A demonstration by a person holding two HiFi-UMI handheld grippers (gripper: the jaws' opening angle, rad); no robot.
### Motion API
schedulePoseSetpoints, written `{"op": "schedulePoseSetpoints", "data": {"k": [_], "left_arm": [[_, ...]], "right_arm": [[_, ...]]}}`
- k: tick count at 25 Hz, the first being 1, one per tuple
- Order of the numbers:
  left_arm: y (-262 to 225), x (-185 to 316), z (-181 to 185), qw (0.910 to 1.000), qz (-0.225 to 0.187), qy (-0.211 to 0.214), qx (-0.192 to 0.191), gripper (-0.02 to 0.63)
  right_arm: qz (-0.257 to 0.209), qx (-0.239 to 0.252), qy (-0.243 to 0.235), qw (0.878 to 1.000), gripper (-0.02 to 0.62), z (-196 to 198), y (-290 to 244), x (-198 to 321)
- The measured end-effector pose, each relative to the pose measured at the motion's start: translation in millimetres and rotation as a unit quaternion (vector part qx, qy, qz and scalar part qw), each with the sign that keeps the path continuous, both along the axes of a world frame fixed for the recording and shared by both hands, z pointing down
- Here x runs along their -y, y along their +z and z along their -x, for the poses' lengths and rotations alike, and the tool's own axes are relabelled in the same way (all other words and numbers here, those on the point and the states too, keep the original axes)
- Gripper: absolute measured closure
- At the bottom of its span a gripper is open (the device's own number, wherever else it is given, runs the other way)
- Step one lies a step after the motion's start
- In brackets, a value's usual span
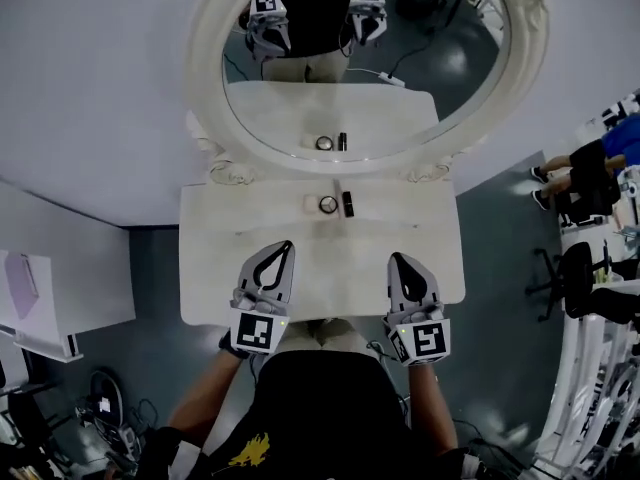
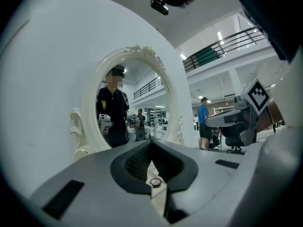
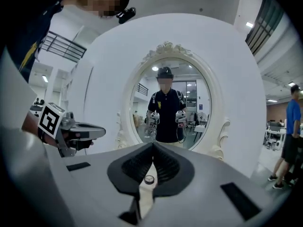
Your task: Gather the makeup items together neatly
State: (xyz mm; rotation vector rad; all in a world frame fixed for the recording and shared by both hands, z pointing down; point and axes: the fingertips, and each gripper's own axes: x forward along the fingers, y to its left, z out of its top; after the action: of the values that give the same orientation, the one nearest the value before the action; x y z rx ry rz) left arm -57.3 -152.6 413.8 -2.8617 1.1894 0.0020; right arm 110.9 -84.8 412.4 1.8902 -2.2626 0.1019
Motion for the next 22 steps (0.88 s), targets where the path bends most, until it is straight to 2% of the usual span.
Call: {"op": "schedulePoseSetpoints", "data": {"k": [1,3,6,9,12,15,20,22], "left_arm": [[-2,-6,3,0.9997,0.011,-0.001,-0.020,0.592],[-7,-20,10,0.9992,0.019,-0.008,-0.035,0.592],[-20,-51,24,0.9993,0.009,-0.024,-0.026,0.592],[-26,-86,33,0.9990,0.007,-0.044,0.001,0.592],[-40,-125,33,0.9977,-0.009,-0.066,-0.010,0.592],[-41,-169,25,0.9975,-0.009,-0.069,-0.011,0.592],[-36,-238,16,0.9982,-0.028,-0.048,0.022,0.592],[-27,-261,17,0.9973,0.002,-0.046,0.057,0.592]], "right_arm": [[0.002,-0.002,0.006,1.000,0.580,3,0,-7],[0.005,-0.010,0.000,1.000,0.580,11,1,-22],[0.005,-0.019,-0.031,0.999,0.581,28,-1,-59],[-0.006,-0.011,-0.045,0.999,0.581,33,-8,-94],[-0.019,0.008,-0.050,0.999,0.581,27,-19,-128],[-0.025,0.011,-0.061,0.998,0.581,25,-21,-156],[-0.039,0.007,-0.091,0.995,0.581,52,-19,-203],[-0.046,0.024,-0.093,0.994,0.581,56,-22,-216]]}}
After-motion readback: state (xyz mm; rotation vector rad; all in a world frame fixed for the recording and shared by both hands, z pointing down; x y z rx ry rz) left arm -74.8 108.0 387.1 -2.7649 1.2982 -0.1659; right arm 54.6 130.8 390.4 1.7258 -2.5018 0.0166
